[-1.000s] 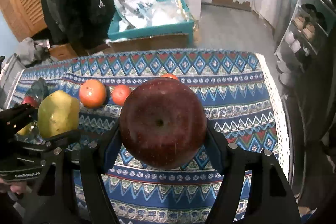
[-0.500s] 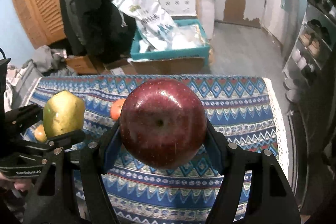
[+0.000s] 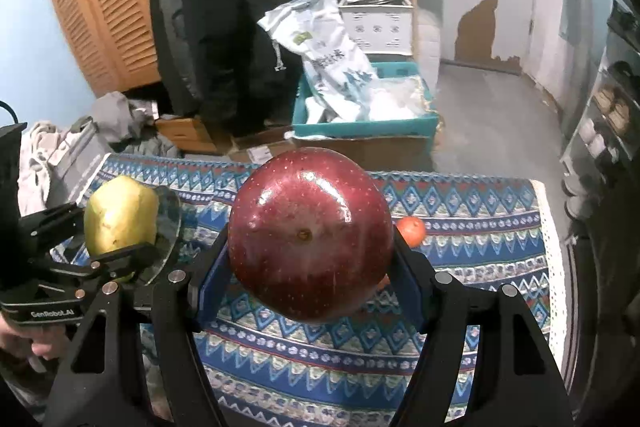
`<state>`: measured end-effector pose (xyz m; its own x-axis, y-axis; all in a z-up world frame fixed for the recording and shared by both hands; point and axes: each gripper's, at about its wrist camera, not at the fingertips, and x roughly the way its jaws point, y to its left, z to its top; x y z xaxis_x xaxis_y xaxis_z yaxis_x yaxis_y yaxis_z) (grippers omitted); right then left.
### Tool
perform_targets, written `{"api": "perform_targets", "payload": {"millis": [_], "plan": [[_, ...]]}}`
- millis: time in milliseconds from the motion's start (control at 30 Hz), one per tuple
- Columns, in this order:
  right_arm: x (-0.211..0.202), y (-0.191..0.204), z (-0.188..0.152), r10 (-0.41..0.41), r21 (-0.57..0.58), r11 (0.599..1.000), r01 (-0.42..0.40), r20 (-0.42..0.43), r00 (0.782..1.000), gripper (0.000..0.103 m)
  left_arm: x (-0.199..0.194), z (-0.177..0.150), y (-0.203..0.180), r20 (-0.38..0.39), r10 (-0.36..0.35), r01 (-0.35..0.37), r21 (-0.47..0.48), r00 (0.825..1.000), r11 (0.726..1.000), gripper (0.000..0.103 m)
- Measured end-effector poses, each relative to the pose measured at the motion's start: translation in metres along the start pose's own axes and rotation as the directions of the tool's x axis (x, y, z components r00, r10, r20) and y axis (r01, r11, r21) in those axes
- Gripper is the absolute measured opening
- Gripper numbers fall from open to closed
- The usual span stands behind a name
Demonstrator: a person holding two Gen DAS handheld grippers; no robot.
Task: Organize fruits
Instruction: 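Lift and carry the pear with the left tool while the right tool carries the apple to the bowl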
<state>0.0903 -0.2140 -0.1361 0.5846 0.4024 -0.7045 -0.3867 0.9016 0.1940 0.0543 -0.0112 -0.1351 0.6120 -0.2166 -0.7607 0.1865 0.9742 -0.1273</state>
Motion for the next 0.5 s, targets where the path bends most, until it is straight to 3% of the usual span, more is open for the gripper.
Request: {"api": "perform_targets", "payload": {"millis": [500], "plan": [[0.049, 0.074, 0.018, 0.103, -0.077, 0.991, -0.107, -0.063, 0.993, 0.071, -0.002, -0.027, 0.071, -0.028, 0.084, -0.087, -0.118, 0.996, 0.989, 0.065]]}}
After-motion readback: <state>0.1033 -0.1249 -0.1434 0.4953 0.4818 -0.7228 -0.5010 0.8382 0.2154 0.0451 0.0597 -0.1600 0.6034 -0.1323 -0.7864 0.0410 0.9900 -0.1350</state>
